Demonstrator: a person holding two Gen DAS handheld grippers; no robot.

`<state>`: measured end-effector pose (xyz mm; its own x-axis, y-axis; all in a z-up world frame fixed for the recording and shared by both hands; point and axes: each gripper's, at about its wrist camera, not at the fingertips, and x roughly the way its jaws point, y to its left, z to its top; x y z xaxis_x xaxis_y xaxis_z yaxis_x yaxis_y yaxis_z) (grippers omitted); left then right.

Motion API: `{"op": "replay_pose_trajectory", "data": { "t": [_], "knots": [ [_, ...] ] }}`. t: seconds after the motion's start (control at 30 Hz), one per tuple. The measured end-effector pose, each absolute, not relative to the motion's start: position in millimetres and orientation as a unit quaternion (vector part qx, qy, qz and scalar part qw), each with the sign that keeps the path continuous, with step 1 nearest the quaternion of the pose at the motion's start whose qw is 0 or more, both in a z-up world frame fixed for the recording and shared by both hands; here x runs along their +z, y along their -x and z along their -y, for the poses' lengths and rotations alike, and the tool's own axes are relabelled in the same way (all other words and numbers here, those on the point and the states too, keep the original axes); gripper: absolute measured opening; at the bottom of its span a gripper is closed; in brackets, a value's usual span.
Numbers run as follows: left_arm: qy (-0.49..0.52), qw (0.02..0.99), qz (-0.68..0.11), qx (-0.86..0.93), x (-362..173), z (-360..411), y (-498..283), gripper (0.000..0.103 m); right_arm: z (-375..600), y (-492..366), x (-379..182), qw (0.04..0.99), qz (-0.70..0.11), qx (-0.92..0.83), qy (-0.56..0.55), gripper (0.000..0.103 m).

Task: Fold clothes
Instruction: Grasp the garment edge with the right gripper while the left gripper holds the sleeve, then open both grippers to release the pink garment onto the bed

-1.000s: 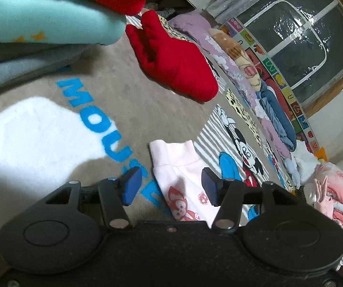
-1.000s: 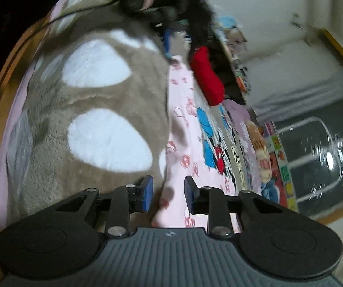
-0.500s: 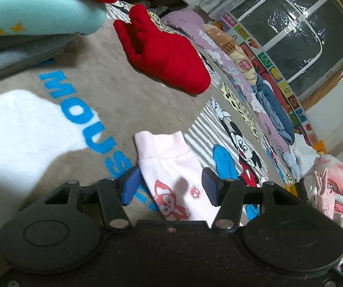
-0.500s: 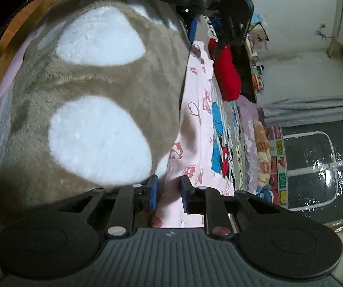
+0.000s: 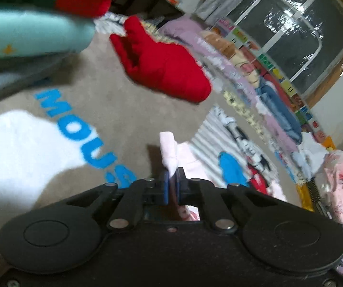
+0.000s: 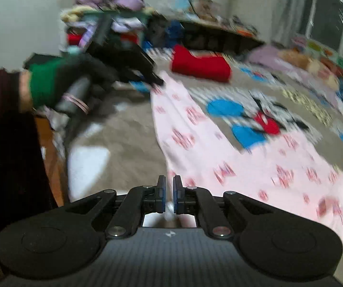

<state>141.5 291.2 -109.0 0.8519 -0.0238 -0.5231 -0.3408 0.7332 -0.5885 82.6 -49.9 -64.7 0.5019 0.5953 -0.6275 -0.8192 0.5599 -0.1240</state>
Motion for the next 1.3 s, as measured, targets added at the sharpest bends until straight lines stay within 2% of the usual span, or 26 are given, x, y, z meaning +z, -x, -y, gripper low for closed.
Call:
{"op": "replay_pose_trajectory", "data": {
  "t": [0.07,0.1,0.17,0.3,0.4,0.43,0.47,0.53,0.57,0.67,0.73,0.77,0.83,0.9,1.0,1.07,1.13,1.2,1.27,1.3],
  "knots": [
    [0.363,0.890,-0.263,0.088,-111.7,-292.3,-143.1,0.004,46.8,-67.2,-69.9,0.846,-0.231,0.404,0.261,0.016],
    [0.367,0.888,-0.262,0.086,-112.0,-292.9,-143.2,0.006,40.9,-56.9,-72.8,0.841,-0.206,0.400,0.300,0.028],
    [0.368,0.888,-0.262,0.085,-110.8,-292.9,-143.2,0.007,23.2,-39.3,-84.2,0.822,-0.169,0.388,0.381,0.040],
    [0.377,0.884,-0.262,0.084,-112.8,-294.2,-142.3,0.007,-14.4,-25.6,-120.8,0.764,-0.110,0.320,0.550,0.038],
    [0.380,0.883,-0.262,0.080,-113.4,-295.6,-142.6,0.007,-26.2,-26.2,-137.5,0.733,-0.081,0.294,0.608,0.033],
    [0.380,0.884,-0.262,0.079,-113.9,-296.2,-142.9,0.007,-28.6,-25.5,-141.3,0.725,-0.070,0.288,0.621,0.031],
    [0.380,0.884,-0.261,0.077,-114.4,-296.8,-143.1,0.007,-29.8,-25.2,-143.1,0.721,-0.065,0.289,0.626,0.024],
    [0.376,0.886,-0.258,0.077,-113.8,-297.4,-143.1,0.007,-27.6,-26.8,-135.1,0.735,-0.079,0.314,0.596,0.010],
    [0.373,0.888,-0.258,0.078,-113.2,-297.1,-143.4,0.007,-24.2,-31.2,-125.1,0.757,-0.099,0.330,0.556,0.007],
    [0.369,0.889,-0.258,0.083,-113.0,-297.4,-145.1,0.007,-5.8,-56.2,-85.6,0.827,-0.190,0.380,0.368,0.008],
    [0.370,0.888,-0.258,0.086,-113.8,-297.7,-146.5,0.007,13.6,-81.0,-72.8,0.841,-0.257,0.402,0.255,0.013],
    [0.371,0.888,-0.258,0.086,-113.8,-297.8,-146.7,0.007,19.0,-84.5,-70.2,0.842,-0.263,0.408,0.234,0.015],
    [0.373,0.887,-0.259,0.087,-113.9,-298.0,-147.5,0.007,22.9,-78.6,-68.4,0.843,-0.246,0.416,0.236,0.025],
    [0.377,0.885,-0.259,0.086,-114.6,-299.2,-148.8,0.007,20.7,-64.7,-69.7,0.839,-0.224,0.420,0.263,0.042],
    [0.375,0.886,-0.258,0.085,-114.9,-299.9,-150.4,0.007,13.2,-53.5,-82.6,0.830,-0.224,0.423,0.286,0.052],
    [0.365,0.892,-0.253,0.083,-113.4,-298.0,-150.6,0.006,9.8,-48.1,-94.1,0.824,-0.239,0.425,0.289,0.052],
    [0.356,0.897,-0.247,0.083,-111.5,-296.3,-150.0,0.005,14.5,-52.0,-93.0,0.833,-0.256,0.424,0.246,0.052],
    [0.356,0.899,-0.243,0.084,-110.5,-297.2,-148.5,0.005,24.2,-43.1,-85.9,0.849,-0.235,0.418,0.223,0.053],
    [0.356,0.897,-0.245,0.087,-111.5,-298.2,-148.9,0.005,33.5,-34.2,-84.2,0.871,-0.210,0.384,0.225,0.061],
    [0.357,0.896,-0.248,0.091,-112.7,-298.2,-149.3,0.005,38.6,-36.9,-88.6,0.872,-0.226,0.378,0.213,0.065]
  ]
}}
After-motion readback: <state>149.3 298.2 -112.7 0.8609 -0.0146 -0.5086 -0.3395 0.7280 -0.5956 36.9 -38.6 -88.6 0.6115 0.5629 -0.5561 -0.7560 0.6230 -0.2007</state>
